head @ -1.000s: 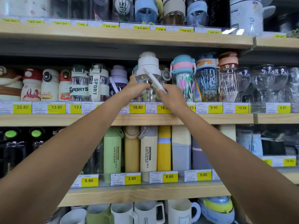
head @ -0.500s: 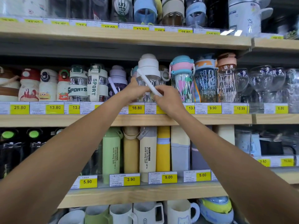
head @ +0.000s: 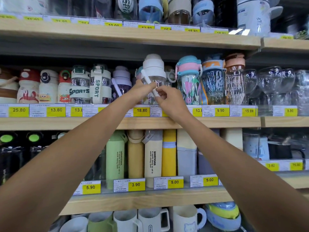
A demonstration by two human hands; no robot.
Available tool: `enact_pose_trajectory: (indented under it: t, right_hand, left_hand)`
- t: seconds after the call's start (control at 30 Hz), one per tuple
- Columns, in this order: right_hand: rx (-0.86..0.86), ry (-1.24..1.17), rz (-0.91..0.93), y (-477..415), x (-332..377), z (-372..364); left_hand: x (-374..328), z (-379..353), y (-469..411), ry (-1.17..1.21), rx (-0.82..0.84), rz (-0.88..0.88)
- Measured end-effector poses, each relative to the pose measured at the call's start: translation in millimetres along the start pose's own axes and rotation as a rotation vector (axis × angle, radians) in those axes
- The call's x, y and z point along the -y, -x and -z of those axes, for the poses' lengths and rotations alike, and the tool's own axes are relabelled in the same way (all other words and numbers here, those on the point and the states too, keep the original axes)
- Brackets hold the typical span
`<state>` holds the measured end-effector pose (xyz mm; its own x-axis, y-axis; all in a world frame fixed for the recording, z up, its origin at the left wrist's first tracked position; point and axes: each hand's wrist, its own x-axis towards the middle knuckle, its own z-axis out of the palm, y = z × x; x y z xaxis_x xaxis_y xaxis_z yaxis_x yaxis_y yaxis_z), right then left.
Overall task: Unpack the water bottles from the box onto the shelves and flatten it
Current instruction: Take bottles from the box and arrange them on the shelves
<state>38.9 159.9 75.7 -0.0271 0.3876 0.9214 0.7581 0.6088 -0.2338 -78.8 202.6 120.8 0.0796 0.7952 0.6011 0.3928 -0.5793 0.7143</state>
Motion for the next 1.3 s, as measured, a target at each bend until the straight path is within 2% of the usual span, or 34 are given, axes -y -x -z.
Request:
enact_pose_trajectory:
  t: [0.1,0.27,0.4,0.63,0.77,1.0,1.07,1.3]
  right_hand:
    - [-0.006,0.008,-0.019,4,-1,3]
    - [-0.033,-0.061,-0.089,10,-1,14]
    - [-0.024,-0.085,-0.102,19,-2,30]
    - [0.005,-0.065,-0.175,60,-31,107]
    - [0.017,-0.034,-0.287,95,-67,169]
    - [0.104,0.102,-0.507,193,-148,305]
    - [0.107,0.119,-0.564,225,-168,335]
    - [0.121,0.165,-0.913,368,-245,462]
  left_hand:
    - [-2,-2,6,0.007,-0.049,0.018]
    - [-11,-17,25,0.048,-0.189,-0.094]
    - [-22,-37,49,-0.006,-0.244,-0.07]
    - [-52,-102,106,-0.006,-0.315,-0.083]
    - [-73,-162,143,0.081,-0.159,-0.044]
    - [-123,-311,225,0.254,0.169,0.005]
    - [-130,-350,247,0.238,0.221,0.001]
    - [-142,-513,346,0.24,0.602,0.085]
